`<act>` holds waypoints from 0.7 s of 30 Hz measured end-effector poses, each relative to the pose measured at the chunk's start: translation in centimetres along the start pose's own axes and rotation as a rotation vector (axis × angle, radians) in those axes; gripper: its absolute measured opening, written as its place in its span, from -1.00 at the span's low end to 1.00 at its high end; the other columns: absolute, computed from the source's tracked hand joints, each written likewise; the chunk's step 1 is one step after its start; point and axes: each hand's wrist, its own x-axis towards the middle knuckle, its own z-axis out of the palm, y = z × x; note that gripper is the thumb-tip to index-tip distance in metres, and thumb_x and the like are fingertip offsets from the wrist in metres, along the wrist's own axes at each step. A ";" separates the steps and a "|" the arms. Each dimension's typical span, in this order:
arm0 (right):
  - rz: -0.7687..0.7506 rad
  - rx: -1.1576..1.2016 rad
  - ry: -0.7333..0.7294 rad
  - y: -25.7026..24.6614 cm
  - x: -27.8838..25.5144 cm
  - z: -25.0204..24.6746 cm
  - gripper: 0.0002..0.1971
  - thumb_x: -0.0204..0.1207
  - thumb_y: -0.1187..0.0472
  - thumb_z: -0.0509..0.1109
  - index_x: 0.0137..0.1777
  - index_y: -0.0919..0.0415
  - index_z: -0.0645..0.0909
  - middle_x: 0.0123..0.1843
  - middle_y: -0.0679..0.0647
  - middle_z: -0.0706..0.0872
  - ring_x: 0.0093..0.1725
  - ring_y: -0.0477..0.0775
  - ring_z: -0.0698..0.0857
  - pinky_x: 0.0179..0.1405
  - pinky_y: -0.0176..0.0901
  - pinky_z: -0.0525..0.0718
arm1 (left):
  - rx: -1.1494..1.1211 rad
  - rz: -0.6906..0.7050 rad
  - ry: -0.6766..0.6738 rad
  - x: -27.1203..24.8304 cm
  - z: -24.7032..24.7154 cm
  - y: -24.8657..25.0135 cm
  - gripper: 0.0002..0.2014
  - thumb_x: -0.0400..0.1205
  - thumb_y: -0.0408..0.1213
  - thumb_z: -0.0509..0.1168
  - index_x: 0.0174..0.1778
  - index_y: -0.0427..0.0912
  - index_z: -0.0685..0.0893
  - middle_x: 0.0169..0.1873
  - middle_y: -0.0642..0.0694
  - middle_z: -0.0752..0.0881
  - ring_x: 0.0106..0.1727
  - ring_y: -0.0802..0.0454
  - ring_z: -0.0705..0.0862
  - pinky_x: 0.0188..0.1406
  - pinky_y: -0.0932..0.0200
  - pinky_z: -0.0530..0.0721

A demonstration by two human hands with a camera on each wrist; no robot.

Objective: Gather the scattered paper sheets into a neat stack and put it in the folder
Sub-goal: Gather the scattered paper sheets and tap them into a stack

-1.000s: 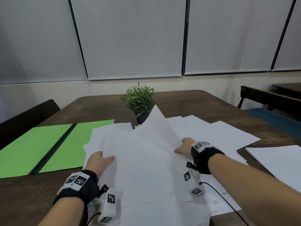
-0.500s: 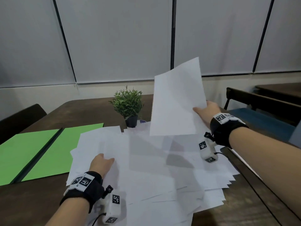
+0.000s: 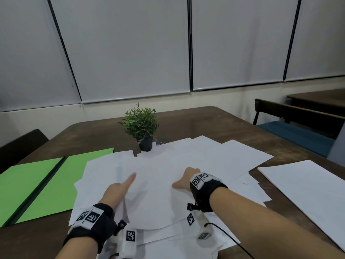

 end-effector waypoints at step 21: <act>-0.692 0.961 0.358 -4.1 -4.3 -7.7 -0.66 0.40 0.30 0.56 0.02 -0.02 0.49 0.03 -0.03 0.74 0.02 -0.07 0.74 0.09 -0.14 0.71 | -0.264 0.880 0.318 -5.9 -0.8 8.6 -0.63 0.64 -0.35 0.32 0.24 -0.13 0.28 0.04 0.08 0.59 -0.03 0.48 0.62 -0.12 0.61 0.53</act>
